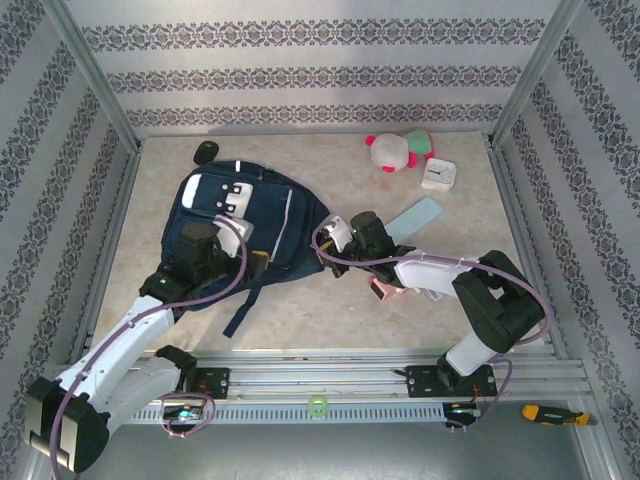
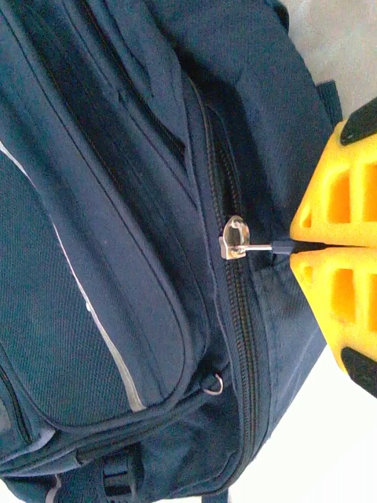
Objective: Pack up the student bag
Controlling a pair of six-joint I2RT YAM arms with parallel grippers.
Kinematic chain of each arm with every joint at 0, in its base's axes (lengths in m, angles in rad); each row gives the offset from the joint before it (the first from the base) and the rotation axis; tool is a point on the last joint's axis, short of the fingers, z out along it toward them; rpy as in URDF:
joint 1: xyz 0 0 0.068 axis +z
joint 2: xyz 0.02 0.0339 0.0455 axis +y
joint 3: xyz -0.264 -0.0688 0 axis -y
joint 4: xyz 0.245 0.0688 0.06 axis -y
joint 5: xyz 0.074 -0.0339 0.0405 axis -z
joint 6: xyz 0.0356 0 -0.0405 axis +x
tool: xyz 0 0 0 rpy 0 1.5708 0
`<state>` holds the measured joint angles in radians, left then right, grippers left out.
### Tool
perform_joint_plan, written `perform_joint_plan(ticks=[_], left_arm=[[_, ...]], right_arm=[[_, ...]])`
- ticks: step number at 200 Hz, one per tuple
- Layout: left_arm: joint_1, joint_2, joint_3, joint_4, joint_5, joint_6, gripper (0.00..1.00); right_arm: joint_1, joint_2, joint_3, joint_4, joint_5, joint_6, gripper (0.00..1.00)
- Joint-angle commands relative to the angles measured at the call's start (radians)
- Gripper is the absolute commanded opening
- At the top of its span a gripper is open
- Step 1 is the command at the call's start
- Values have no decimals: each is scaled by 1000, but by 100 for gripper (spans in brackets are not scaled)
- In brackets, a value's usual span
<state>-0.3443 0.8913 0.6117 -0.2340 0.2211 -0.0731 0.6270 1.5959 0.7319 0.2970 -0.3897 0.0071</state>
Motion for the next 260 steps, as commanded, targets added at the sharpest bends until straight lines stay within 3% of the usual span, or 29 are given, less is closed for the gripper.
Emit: perform_joint_plan(ticks=[1,20,52,105,155,174,199,231,260], left_arm=[[59,6,-33,-127,-211,-446,70],[137,40,-61,-153,-198,-602,67],[254,147,-73,-137,-105,-670,67],[356,386,-76,101,-61,-654,69],[394,640,152,157,-41,-485,73],[380,606,190,121,-21,-391,76],[333,430,138,117,-11,-185,76],[266,172,-31,224,227,282,69],[215,134,-19,63,419,615,70]], right_arm=[[27,9,-8,-22,-38,38,0],[43,-2,-20,-29,-28,48,0],[72,-23,-35,-39,-15,69,0],[147,-29,-45,-37,0,126,0],[228,-32,-45,-11,27,230,0],[229,-34,-46,-4,59,253,0],[222,-38,-40,-9,77,250,0],[208,-26,-26,-11,54,243,0],[205,-24,-17,-19,46,230,0]])
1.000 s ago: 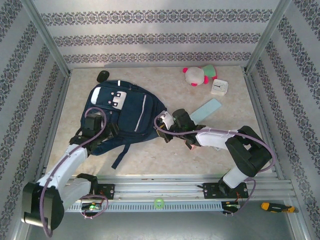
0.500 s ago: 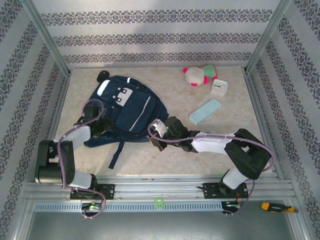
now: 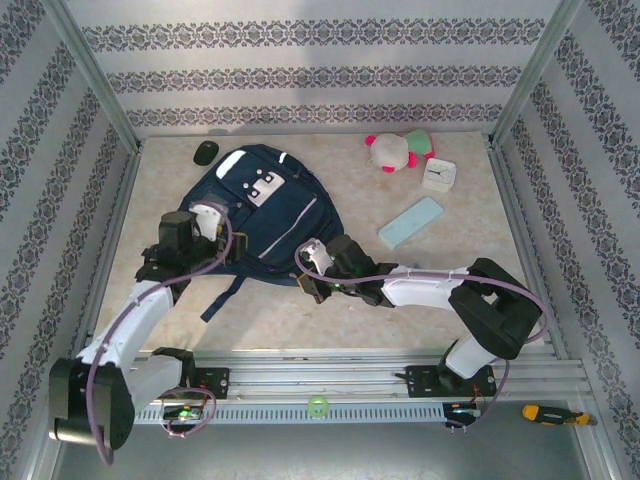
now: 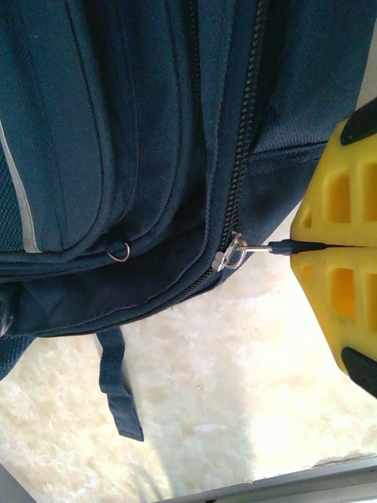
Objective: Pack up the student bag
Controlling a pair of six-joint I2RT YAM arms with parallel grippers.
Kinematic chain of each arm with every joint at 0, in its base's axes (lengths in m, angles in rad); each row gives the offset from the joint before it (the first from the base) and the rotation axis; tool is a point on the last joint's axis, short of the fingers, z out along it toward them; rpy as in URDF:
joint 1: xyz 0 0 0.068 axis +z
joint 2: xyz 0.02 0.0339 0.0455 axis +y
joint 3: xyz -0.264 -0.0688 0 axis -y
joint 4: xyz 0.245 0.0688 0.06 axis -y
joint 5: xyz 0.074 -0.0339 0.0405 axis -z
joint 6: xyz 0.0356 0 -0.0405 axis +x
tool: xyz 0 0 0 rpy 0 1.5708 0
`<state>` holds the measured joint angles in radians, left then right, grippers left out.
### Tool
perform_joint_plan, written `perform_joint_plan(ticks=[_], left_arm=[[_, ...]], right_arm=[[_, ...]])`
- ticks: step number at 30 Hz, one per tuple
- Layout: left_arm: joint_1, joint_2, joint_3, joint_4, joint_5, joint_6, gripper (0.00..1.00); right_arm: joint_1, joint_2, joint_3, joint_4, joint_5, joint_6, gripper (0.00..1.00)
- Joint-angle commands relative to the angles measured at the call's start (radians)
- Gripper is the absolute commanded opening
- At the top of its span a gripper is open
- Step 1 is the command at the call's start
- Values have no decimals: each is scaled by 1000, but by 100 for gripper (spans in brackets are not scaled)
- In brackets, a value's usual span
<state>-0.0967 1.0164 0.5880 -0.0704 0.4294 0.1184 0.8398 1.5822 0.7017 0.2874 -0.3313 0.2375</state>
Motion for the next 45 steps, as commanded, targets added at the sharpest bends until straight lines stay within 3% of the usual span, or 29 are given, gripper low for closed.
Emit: perform_joint_plan(ticks=[1,4,8,15,18,20,28,35,45], left_arm=[[-36,11,7,-110,217,437,70],[-98,65,22,-207,243,655,72],[-162,145,9,-173,291,809,72],[-259,278,-25,68,206,809,70],[-272,324,-34,148,169,803,61],[-275,341,-37,173,153,779,47],[-285,316,-17,68,189,778,10],[-288,277,-10,76,269,685,5],[-287,263,-13,83,278,675,5]], right_arm=[[-8,-10,13,-9,-13,0,0],[-10,-10,13,-11,-10,-5,0],[-12,-11,15,-11,-8,-12,0],[-13,-17,9,-7,0,-10,0],[-12,-16,9,-6,3,-12,0],[-12,-13,10,-3,6,-11,0],[-13,0,20,6,32,-16,0],[-11,24,38,20,32,-17,1],[-11,33,46,21,75,-11,16]])
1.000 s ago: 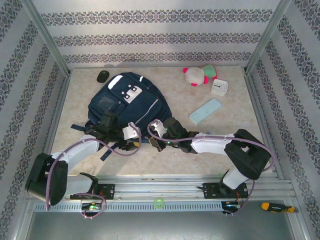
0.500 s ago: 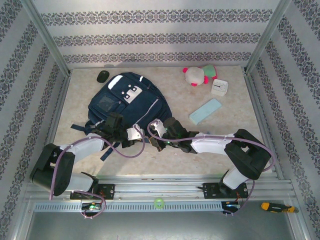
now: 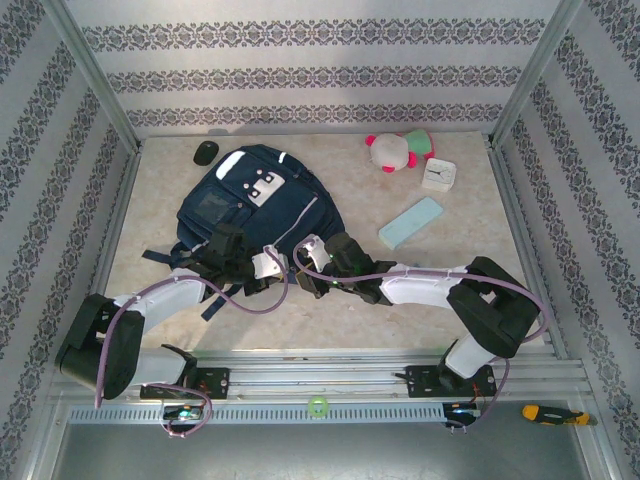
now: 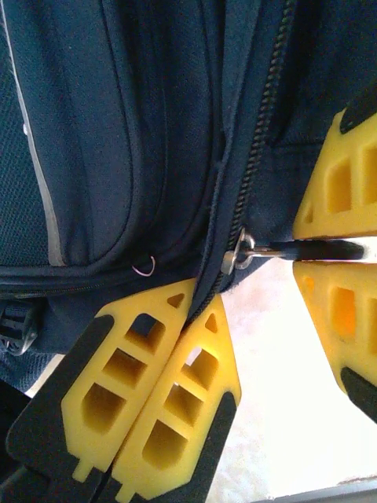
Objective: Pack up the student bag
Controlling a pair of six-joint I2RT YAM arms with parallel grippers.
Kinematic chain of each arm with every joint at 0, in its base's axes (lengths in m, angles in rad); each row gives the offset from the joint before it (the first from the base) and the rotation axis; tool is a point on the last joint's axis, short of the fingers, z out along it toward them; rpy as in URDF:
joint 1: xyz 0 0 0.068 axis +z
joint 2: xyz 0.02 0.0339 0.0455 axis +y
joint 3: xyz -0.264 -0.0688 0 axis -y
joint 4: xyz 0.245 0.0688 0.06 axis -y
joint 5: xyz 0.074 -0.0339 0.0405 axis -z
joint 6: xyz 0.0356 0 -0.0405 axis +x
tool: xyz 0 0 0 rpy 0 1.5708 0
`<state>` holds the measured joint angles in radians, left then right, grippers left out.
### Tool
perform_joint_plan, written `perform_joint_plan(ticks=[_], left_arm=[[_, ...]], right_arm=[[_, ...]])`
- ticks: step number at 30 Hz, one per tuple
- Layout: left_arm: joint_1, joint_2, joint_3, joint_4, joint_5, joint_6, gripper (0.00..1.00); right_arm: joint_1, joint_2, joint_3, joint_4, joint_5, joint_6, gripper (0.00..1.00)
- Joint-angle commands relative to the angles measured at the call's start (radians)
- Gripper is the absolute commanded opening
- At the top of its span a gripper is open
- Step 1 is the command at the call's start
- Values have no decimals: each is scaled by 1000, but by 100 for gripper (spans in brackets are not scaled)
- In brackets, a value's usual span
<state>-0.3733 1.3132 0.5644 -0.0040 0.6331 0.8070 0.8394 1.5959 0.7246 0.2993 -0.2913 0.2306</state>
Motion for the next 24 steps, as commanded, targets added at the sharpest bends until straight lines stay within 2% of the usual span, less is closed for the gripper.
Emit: perform_joint_plan(ticks=[1,9,12,18,24], left_arm=[[-11,-35,9,16,76,-13,5],[-11,-41,6,24,79,-22,5],[-12,-36,8,6,60,-5,4],[-1,-51,20,-99,-90,63,4],[27,-104,55,-296,-187,103,5]], right_arm=[[-11,21,25,12,35,-4,17],[-12,36,41,15,36,-10,19],[-20,26,40,15,21,-7,2],[-87,-50,-33,3,1,25,0],[-208,-129,-111,-51,-27,35,0]])
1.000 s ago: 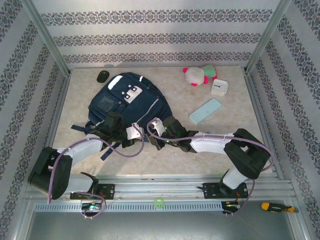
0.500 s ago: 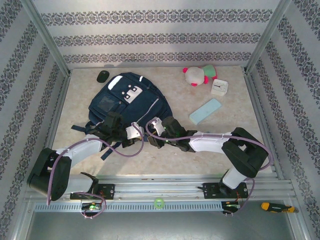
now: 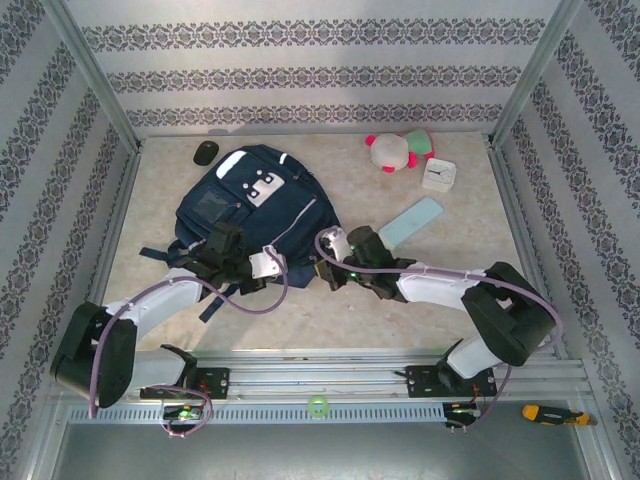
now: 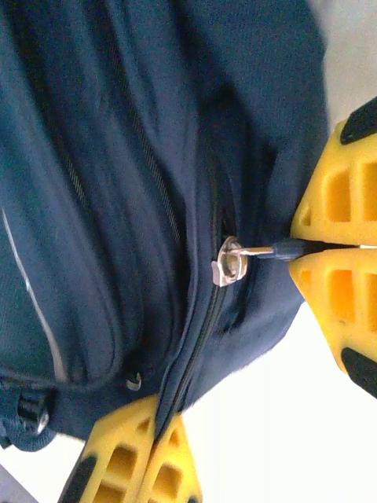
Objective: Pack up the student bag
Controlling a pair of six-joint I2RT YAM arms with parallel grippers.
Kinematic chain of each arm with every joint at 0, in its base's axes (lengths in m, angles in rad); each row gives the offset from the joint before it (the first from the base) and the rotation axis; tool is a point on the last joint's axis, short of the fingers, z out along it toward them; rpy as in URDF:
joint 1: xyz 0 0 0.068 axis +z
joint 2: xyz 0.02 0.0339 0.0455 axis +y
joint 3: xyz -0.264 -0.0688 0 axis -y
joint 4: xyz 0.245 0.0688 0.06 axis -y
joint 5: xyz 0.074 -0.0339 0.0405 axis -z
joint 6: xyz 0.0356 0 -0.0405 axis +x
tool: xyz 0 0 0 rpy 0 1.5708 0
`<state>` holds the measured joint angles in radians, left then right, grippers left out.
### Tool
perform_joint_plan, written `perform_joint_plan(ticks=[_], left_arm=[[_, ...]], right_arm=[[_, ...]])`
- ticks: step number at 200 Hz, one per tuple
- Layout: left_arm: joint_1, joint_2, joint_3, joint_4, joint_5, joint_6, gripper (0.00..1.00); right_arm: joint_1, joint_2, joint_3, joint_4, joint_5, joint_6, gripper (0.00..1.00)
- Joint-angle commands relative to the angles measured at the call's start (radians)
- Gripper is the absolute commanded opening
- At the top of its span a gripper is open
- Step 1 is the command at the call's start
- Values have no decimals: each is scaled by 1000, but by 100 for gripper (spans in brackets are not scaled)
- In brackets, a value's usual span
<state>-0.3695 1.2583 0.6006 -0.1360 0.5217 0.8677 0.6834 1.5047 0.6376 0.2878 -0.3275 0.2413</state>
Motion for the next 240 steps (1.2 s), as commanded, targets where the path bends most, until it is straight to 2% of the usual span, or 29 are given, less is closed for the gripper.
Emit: perform_joint_plan(ticks=[1,24,55,68,79,85,99,121,136,155,183,197,206,216,240], left_arm=[[29,-71,13,-180,-86,39,5],[52,-123,-5,-232,-174,26,8],[63,-190,-9,-298,-257,4,21],[63,-208,22,-365,-234,-29,35],[62,-223,58,-406,-162,-89,49],[59,-230,75,-411,-119,-128,52],[26,-246,85,-342,-65,-254,56],[-74,-219,78,-148,-104,-417,61],[-137,-140,100,-64,-122,-440,65],[-187,3,170,-52,-91,-345,68],[-203,187,276,7,-92,-317,68],[-203,252,318,-13,-105,-303,62],[-202,279,334,-36,-123,-296,52],[-201,290,336,-65,-118,-272,36],[-173,247,285,-85,-102,-243,13]], right_arm=[[-64,-42,-20,-56,1,22,0],[-65,-35,-4,-78,-45,21,0],[-22,-27,-2,-33,-70,42,0],[-3,-19,7,-34,-88,58,0],[3,-10,14,-34,-100,82,0],[4,-6,16,-35,-109,95,0],[4,2,21,-34,-123,108,0],[4,-2,24,-41,-120,116,0],[5,-8,28,-42,-113,118,0],[7,-19,30,-50,-107,114,0],[6,-29,31,-55,-104,105,0],[4,-30,34,-54,-101,105,0],[3,-28,37,-55,-98,107,0],[1,-29,40,-50,-97,109,0],[-21,-31,39,-32,-111,129,0]])
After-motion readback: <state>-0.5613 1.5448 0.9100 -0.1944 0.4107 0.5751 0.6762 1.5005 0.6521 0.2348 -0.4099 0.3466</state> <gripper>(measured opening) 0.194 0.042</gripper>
